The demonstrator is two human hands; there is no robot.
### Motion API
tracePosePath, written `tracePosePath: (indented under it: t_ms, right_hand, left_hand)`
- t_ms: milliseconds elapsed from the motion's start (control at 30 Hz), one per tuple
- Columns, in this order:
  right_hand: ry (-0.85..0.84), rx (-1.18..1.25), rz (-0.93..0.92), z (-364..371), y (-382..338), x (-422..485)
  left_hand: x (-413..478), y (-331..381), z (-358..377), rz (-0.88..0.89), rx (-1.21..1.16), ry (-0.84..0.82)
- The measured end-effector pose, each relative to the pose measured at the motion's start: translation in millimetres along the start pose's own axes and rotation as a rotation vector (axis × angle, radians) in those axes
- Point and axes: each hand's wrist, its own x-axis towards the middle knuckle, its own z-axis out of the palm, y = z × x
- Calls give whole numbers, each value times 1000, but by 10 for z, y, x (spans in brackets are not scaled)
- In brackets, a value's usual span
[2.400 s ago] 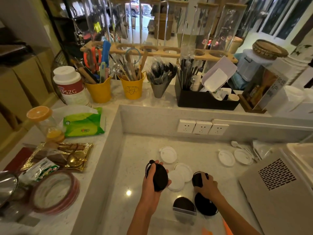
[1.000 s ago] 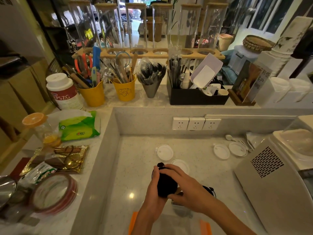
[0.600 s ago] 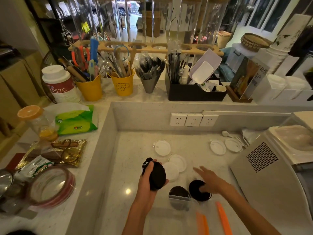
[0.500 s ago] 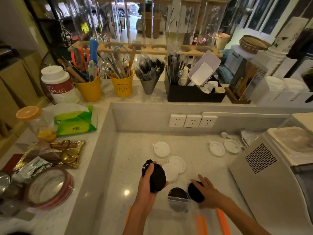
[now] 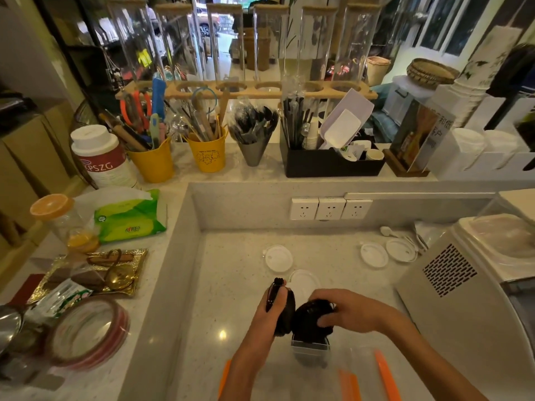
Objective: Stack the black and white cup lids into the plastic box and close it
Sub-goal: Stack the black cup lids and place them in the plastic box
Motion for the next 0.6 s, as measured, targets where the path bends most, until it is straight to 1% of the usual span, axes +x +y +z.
tracePosePath:
  t_ms: [33,100,167,233,300,367,400,467,500,600]
  right_hand:
    - [7,-53,-20,-19,-95,14]
    - [105,-80,-41,-30,-218,45]
    - [228,-8,-51,-4,-260,52]
    - [310,44,-70,68,-273,62]
    - [357,110,-62,186,-284,86]
    - [406,186,-6,293,-292,103]
    - [401,274,21,332,-307,103]
    - [335,529,44,410,-345,101]
    - [315,609,37,463,-363,101]
    - [394,594,4,625,-385,110]
  left_hand:
    - [-17,15,11,-11,38,-55]
    - [-40,34,0,-32,26,-124]
    - [-59,48,-34,-39,-59,-145]
    - [-80,51,-43,-36,-160,-151]
    - [-98,41,-16,-21,-227,-106]
    - [-91,21,24,18,-206,3]
    - [-78,3,38,42,-166,56]
    - [-51,-31,55,89,-89,120]
    - [-44,-45,64,110,-77,129]
    - [-54,-52,69,118,-150,94]
